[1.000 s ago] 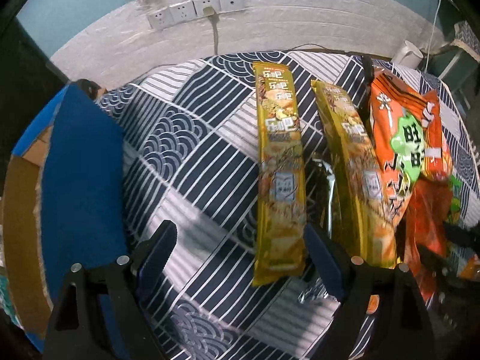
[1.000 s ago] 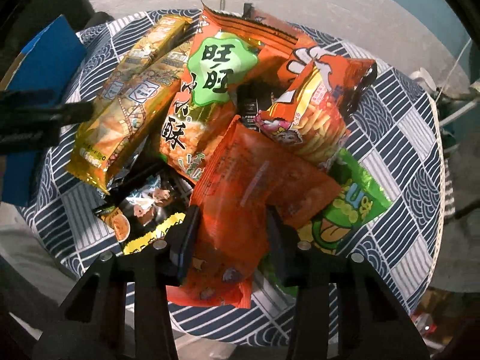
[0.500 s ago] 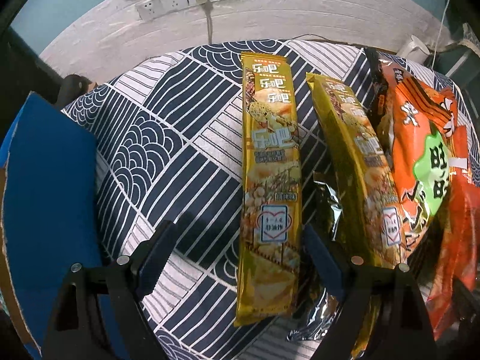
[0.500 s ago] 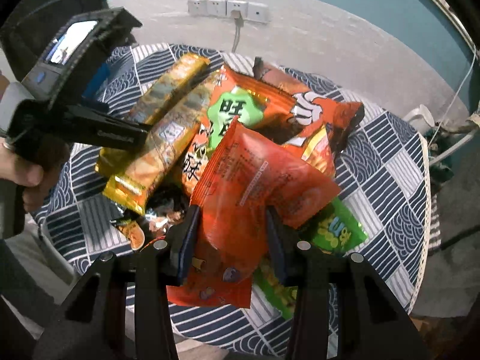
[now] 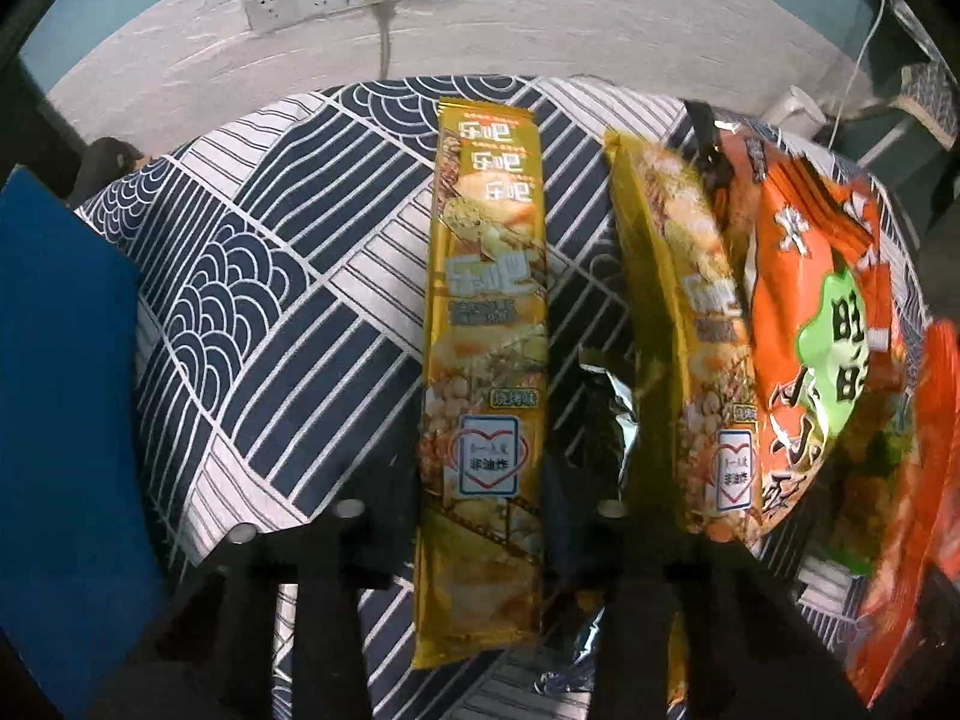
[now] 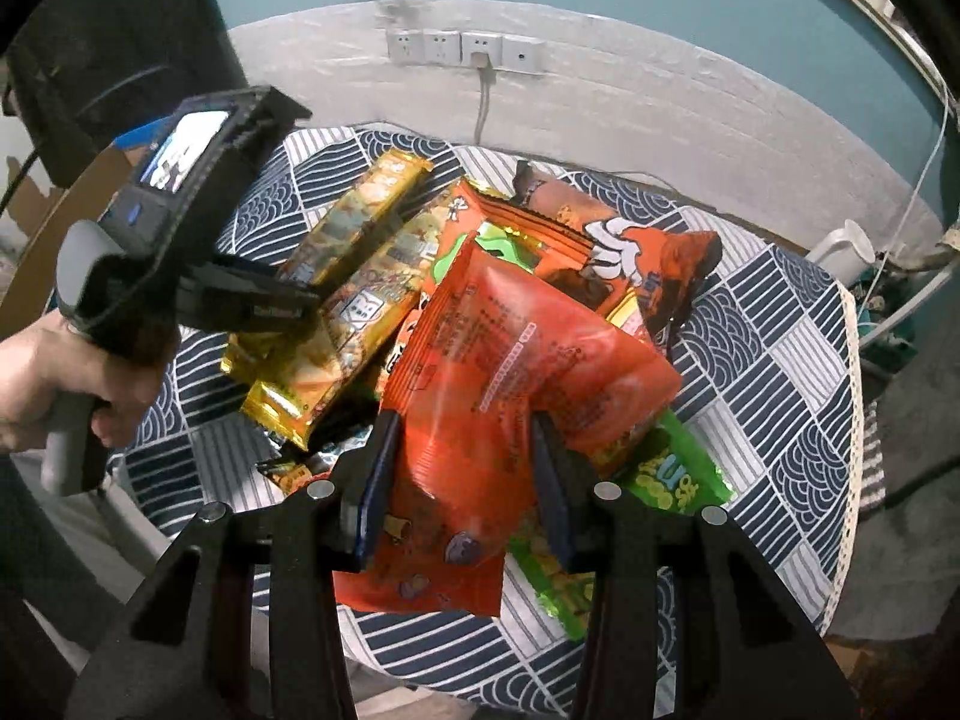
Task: Organize snacks
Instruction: 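Close the left tool on the yellow bar and lift it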
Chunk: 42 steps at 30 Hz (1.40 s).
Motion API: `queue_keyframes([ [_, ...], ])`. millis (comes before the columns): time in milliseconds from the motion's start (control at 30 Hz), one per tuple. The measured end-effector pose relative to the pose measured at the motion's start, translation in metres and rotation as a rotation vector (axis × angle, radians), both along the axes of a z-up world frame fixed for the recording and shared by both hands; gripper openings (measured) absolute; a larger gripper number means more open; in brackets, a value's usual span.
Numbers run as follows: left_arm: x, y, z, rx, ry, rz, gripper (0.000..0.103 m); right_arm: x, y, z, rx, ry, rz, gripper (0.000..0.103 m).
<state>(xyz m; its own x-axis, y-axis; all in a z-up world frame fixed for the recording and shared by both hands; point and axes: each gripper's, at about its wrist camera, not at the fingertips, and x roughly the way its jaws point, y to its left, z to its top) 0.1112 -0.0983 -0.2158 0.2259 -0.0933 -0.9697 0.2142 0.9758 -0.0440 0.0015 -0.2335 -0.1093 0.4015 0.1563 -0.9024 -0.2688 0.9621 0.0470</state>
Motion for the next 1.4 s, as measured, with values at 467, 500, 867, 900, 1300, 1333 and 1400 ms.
queue_keyframes([
  [467, -0.028, -0.003, 0.039, 0.03, -0.123, -0.027, 0.031, 0.0, -0.004, 0.016, -0.015, -0.03, -0.014, 0.041],
  [500, -0.031, -0.001, 0.042, 0.025, -0.128, -0.025, 0.031, 0.0, -0.004, 0.017, -0.017, -0.031, -0.014, 0.041],
  [867, -0.054, 0.02, 0.075, 0.003, -0.195, -0.003, 0.031, 0.002, 0.001, 0.031, -0.03, -0.06, -0.001, 0.041],
  [900, -0.057, 0.022, 0.079, -0.001, -0.199, 0.0, 0.031, 0.003, 0.001, 0.032, -0.03, -0.064, 0.0, 0.041],
  [1300, -0.083, 0.057, 0.119, -0.009, -0.265, 0.043, 0.031, 0.008, 0.01, 0.048, -0.026, -0.09, 0.021, 0.041],
  [1333, -0.084, 0.06, 0.123, -0.013, -0.271, 0.047, 0.031, 0.009, 0.012, 0.05, -0.026, -0.092, 0.025, 0.041],
  [1400, -0.089, 0.065, 0.13, -0.012, -0.286, 0.052, 0.031, 0.01, 0.017, 0.054, -0.023, -0.097, 0.037, 0.041],
])
